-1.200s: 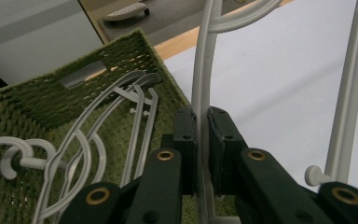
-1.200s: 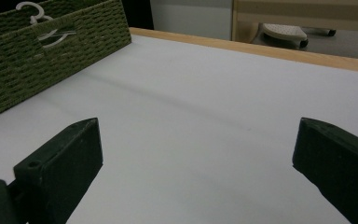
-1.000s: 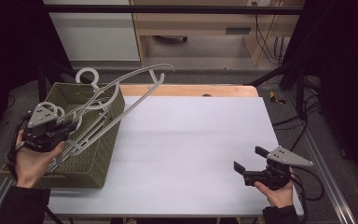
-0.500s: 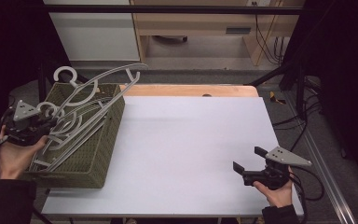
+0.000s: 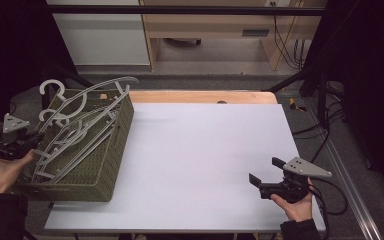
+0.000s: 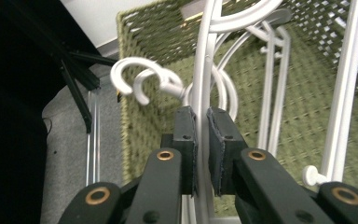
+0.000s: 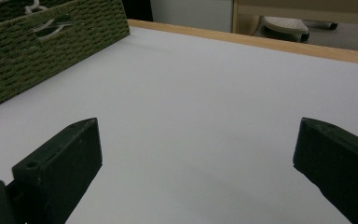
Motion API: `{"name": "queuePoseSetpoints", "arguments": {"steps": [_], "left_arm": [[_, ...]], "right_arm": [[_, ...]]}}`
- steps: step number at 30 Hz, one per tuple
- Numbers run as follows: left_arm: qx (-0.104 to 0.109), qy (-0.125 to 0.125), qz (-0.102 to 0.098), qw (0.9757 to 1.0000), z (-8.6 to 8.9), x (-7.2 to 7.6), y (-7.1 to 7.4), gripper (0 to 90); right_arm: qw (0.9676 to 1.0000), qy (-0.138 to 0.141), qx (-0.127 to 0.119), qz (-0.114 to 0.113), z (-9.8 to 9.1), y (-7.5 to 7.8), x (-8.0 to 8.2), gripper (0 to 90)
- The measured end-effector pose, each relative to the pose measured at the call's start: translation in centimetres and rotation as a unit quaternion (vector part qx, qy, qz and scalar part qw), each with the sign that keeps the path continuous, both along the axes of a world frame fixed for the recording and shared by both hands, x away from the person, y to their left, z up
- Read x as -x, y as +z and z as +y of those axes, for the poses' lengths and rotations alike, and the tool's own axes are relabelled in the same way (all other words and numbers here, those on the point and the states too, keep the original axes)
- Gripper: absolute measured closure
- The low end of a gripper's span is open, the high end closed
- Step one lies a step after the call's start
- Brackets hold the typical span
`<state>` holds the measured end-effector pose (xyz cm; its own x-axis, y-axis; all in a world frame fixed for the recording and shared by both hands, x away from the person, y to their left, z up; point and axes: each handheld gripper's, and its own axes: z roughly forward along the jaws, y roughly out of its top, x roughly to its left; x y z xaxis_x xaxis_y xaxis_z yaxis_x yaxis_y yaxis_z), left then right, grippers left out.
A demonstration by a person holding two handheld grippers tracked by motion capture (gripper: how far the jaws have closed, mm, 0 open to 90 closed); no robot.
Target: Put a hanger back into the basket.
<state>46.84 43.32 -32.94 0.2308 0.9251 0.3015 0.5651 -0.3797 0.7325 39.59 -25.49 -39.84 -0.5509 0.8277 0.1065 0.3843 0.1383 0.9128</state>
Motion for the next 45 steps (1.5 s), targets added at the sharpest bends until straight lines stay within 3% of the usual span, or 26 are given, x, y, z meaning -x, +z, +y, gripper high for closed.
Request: {"name": "queuePoseSetpoints", "arguments": {"steps": [4, 20, 27, 35, 39, 44, 45], "left_arm": [[-0.001, 0.01, 0.003, 0.9999, 1.0, 0.2, -0.3, 82.4], [-0.045, 0.037, 0.029, 0.9978, 2.8, 0.7, -1.9, 82.4], [-0.07, 0.039, 0.046, 0.9957, 1.9, 0.2, -2.9, 82.4], [-0.058, 0.035, 0.07, 0.9953, 0.7, -0.1, -4.5, 82.1], [-0.048, 0.028, 0.074, 0.9957, 0.2, 0.1, -4.4, 82.1], [-0.037, 0.038, 0.095, 0.9941, 0.3, -0.2, -4.7, 81.7], [-0.035, 0.037, 0.112, 0.9924, 0.3, -0.4, -4.8, 80.9]], "right_arm": [[1.0, 0.0, 0.0, 0.001, -0.1, -0.1, 0.0, 1.4], [1.0, 0.0, -0.001, 0.002, 0.0, -0.1, 0.0, 1.5], [1.0, 0.0, -0.001, 0.002, -0.1, -0.1, 0.0, 1.5], [1.0, 0.001, -0.001, 0.002, -0.1, 0.0, 0.0, 1.5], [1.0, 0.001, -0.001, 0.002, -0.1, 0.0, 0.0, 1.5], [1.0, 0.001, -0.001, 0.001, -0.1, 0.0, 0.1, 1.5], [1.0, 0.001, -0.002, 0.001, -0.1, 0.0, 0.1, 1.5]]}}
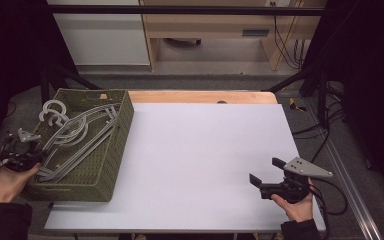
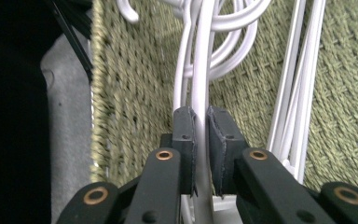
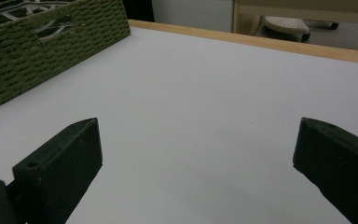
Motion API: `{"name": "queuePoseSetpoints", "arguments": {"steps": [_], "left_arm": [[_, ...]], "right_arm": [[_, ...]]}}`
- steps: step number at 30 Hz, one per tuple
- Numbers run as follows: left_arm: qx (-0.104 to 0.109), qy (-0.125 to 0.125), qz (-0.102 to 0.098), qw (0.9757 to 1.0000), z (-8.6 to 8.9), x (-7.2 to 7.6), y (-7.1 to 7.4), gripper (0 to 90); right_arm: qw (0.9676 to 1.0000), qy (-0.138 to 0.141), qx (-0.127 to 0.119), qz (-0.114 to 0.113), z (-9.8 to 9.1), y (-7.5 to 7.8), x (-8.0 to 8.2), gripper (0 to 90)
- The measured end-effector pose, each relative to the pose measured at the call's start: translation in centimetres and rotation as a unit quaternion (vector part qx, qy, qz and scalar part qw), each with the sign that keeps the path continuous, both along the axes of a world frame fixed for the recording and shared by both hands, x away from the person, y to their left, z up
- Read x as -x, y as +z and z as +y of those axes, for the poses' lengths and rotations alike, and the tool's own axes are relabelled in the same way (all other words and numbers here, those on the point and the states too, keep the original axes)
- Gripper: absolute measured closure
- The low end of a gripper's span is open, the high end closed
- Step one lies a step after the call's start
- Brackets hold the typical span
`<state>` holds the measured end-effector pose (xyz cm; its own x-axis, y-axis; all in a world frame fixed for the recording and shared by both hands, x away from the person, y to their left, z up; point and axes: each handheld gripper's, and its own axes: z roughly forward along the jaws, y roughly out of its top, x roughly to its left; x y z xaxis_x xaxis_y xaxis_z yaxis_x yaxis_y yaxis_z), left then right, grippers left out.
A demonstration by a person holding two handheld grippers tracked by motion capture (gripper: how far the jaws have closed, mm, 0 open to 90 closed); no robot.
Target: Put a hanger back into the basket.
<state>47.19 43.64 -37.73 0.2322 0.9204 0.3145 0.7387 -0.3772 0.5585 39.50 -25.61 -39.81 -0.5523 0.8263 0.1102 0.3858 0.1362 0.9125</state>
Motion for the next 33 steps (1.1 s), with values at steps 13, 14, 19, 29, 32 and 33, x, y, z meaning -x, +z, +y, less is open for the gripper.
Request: {"name": "queuePoseSetpoints", "arguments": {"steps": [13, 14, 19, 29, 32, 33], "left_arm": [[0.075, -0.04, -0.046, 0.9953, -1.1, 2.1, 1.6, 66.7], [0.086, -0.045, -0.059, 0.9936, -1.4, 2.3, 1.8, 64.3], [0.141, -0.085, -0.118, 0.9793, -3.6, 3.8, 2.7, 53.3], [0.235, -0.165, -0.168, 0.9429, -8.9, 5.7, 2.4, 37.5], [0.255, -0.189, -0.173, 0.9322, -10.6, 6.1, 2.0, 32.6], [0.26, -0.194, -0.174, 0.9296, -11.0, 6.2, 1.9, 30.2]], "right_arm": [[1.0, 0.0, 0.001, -0.002, 0.0, 0.0, 0.0, 1.4], [1.0, 0.0, 0.001, -0.002, 0.0, 0.0, 0.0, 1.4], [1.0, 0.001, -0.001, -0.004, -0.1, 0.1, 0.1, 1.3], [0.9999, -0.005, -0.008, -0.012, -0.3, 0.3, 0.2, 1.2], [0.9999, -0.004, -0.007, -0.015, -0.4, 0.3, 0.3, 1.0], [0.9998, -0.004, -0.007, -0.016, -0.5, 0.3, 0.3, 1.0]]}}
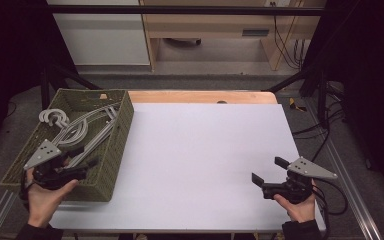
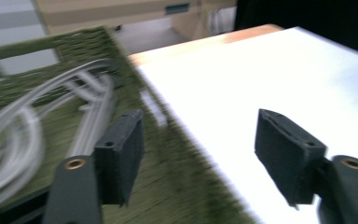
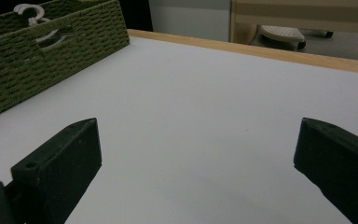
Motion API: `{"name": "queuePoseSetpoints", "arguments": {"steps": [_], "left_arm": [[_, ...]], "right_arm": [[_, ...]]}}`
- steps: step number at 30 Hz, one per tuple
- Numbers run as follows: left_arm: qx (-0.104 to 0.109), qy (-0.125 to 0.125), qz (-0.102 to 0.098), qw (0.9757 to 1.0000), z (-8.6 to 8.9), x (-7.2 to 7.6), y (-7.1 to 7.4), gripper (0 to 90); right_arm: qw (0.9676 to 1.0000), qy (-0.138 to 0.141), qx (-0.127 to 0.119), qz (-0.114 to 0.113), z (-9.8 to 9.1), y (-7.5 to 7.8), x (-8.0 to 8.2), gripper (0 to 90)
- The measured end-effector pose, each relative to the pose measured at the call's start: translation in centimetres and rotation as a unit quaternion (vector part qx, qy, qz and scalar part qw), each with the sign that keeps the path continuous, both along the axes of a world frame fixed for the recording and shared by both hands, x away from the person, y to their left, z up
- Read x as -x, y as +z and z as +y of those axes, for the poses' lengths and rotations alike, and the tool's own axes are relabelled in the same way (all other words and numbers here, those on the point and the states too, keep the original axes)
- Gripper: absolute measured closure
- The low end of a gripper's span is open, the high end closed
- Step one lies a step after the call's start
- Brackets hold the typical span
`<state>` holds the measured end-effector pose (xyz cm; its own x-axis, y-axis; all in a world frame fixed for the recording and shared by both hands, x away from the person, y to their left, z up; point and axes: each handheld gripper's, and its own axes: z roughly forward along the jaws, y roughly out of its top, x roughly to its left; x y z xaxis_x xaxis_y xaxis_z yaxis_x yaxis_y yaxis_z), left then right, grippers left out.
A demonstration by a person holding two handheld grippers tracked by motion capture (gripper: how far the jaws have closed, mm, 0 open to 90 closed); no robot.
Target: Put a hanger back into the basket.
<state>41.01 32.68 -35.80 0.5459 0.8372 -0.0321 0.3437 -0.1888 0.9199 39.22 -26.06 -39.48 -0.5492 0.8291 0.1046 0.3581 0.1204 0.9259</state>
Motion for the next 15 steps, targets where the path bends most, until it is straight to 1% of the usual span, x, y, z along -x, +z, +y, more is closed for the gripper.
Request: {"name": "queuePoseSetpoints", "arguments": {"steps": [2, 3, 4, 6, 8, 9, 10, 15], "left_arm": [[0.019, -0.014, -0.004, 0.9997, -0.9, 0.3, -0.3, 26.4], [0.025, -0.017, -0.006, 0.9995, -1.2, 0.4, -0.5, 23.9], [0.03, -0.024, -0.008, 0.9992, -1.6, 0.6, -0.7, 22.3], [0.035, -0.031, -0.013, 0.9988, -2.1, 0.8, -1.1, 18.0], [0.033, -0.036, -0.015, 0.9987, -2.5, 0.8, -1.6, 14.5], [0.029, -0.037, -0.012, 0.9988, -2.7, 0.9, -1.8, 12.4], [0.029, -0.039, -0.01, 0.9988, -2.8, 0.9, -2.0, 10.7], [0.024, -0.041, -0.004, 0.9989, -2.9, 0.7, -2.9, 8.7]], "right_arm": [[1.0, -0.003, -0.006, 0.002, 0.0, 0.0, 0.0, 1.0], [1.0, -0.002, -0.007, 0.002, 0.0, 0.1, 0.1, 0.9], [1.0, -0.002, -0.005, 0.001, -0.1, 0.1, 0.1, 0.9], [1.0, -0.003, -0.008, -0.002, -0.1, 0.1, 0.1, 0.9], [1.0, -0.001, -0.008, -0.003, -0.2, 0.1, 0.1, 0.9], [1.0, -0.001, -0.01, -0.002, -0.2, 0.0, 0.2, 0.9], [0.9999, 0.0, -0.01, -0.003, -0.2, 0.0, 0.2, 0.9], [0.9999, 0.002, -0.01, -0.004, -0.2, 0.0, 0.2, 0.9]]}}
